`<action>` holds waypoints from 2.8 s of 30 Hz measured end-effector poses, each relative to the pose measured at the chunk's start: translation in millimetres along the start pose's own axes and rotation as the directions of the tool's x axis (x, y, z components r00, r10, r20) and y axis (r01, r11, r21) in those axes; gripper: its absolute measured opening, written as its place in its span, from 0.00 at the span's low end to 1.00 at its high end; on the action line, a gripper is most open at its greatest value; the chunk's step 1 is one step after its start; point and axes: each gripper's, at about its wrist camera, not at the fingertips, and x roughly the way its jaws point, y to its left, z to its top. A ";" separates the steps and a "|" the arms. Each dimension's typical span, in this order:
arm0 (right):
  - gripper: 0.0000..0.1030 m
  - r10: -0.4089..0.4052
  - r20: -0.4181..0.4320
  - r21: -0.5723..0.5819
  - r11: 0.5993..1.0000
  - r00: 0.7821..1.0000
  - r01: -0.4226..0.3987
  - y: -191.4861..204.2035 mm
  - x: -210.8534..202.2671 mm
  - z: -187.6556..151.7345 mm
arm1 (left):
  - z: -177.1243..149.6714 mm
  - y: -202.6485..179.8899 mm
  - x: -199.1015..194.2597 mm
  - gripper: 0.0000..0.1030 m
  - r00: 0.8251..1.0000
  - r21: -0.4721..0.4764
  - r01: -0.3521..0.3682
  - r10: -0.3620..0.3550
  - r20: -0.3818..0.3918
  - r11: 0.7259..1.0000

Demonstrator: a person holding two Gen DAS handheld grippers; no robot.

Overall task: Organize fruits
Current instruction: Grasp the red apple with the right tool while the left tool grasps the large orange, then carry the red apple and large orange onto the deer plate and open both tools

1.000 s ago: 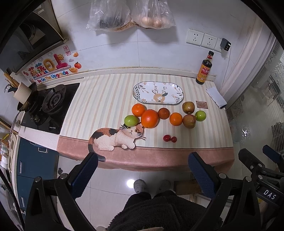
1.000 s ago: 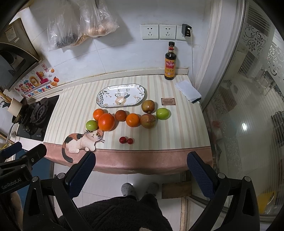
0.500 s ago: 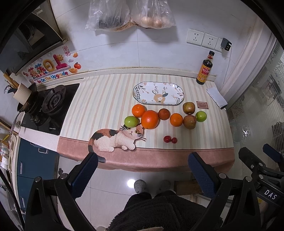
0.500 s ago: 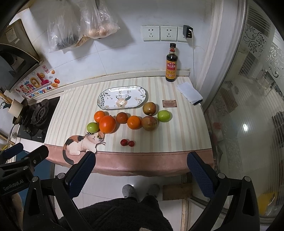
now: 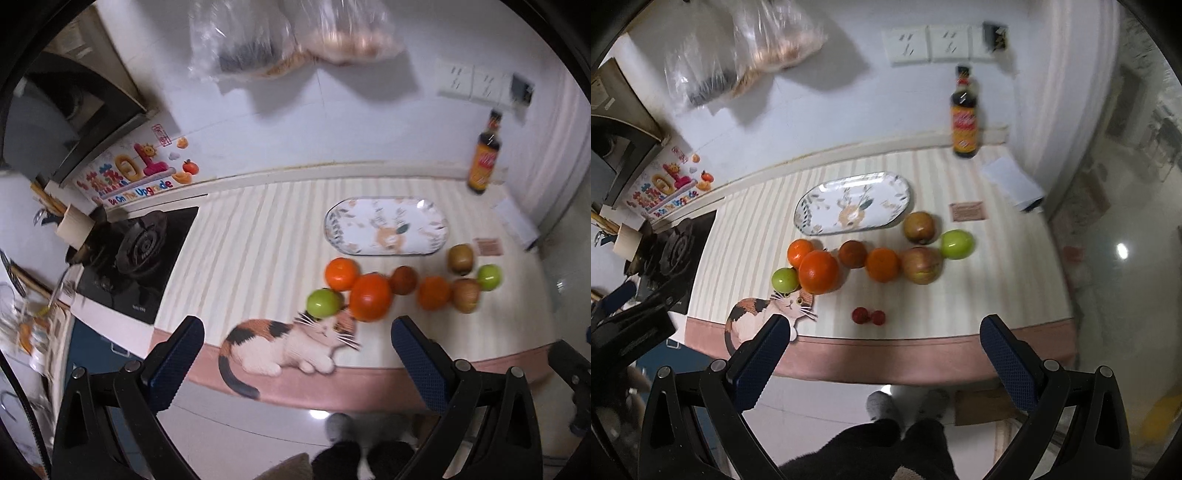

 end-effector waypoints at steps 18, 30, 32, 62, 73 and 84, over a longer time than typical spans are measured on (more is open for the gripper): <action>0.94 0.040 -0.255 0.246 0.969 0.966 0.025 -50.1 204.7 15.9 | 23.0 -75.3 220.4 0.99 0.878 0.170 0.274 -0.174 -0.446 0.947; 0.94 0.180 -0.313 0.431 0.902 0.932 -0.029 -102.3 277.8 33.1 | 18.0 -148.9 255.9 0.99 0.846 0.329 0.320 -0.112 -0.521 0.889; 0.94 0.190 -0.332 0.436 0.899 0.924 -0.028 -107.1 290.9 36.5 | 21.7 -153.8 254.9 0.98 0.863 0.340 0.306 -0.108 -0.494 0.889; 0.72 0.281 -0.391 0.409 0.906 0.876 -0.108 -103.5 330.6 40.2 | 30.4 -121.0 247.0 0.67 0.852 0.296 0.345 -0.164 -0.498 0.891; 0.73 0.238 -0.400 0.355 0.931 0.885 -0.090 -90.0 331.7 39.8 | 1.3 -117.5 257.2 0.84 0.810 0.361 0.438 -0.188 -0.555 0.823; 0.68 0.351 -0.348 0.495 0.856 0.869 -0.148 -116.9 332.1 23.7 | -1.2 -112.3 244.2 0.80 0.824 0.307 0.427 -0.225 -0.520 0.850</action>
